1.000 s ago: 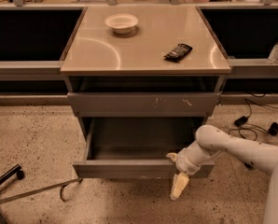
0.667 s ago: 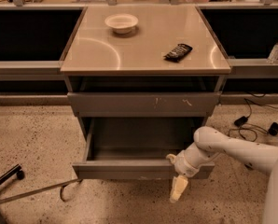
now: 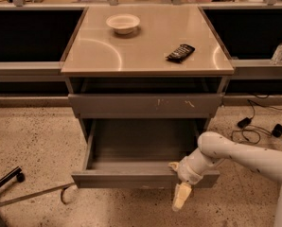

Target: Open middle drawer

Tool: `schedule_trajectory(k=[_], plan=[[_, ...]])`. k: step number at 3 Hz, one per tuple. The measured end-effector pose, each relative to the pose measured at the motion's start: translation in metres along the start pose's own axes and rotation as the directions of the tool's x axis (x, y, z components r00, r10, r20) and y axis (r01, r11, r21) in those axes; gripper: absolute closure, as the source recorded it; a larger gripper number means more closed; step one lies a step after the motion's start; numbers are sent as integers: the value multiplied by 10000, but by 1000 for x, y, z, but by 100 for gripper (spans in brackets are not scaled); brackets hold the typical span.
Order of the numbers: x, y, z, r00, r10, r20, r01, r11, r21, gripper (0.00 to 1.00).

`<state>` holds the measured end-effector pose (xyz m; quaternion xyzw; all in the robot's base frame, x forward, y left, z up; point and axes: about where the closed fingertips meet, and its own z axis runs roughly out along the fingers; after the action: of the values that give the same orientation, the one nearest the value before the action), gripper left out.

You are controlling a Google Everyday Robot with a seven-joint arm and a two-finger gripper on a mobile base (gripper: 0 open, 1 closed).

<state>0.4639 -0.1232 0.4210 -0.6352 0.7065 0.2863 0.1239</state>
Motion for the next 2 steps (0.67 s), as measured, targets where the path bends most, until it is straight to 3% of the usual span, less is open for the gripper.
schedule_trajectory(k=[1, 2], plan=[[0, 0, 0, 10000, 0, -1, 0, 10000, -6, 0], [-1, 15, 10, 10000, 18, -36, -20, 9994, -351, 0]])
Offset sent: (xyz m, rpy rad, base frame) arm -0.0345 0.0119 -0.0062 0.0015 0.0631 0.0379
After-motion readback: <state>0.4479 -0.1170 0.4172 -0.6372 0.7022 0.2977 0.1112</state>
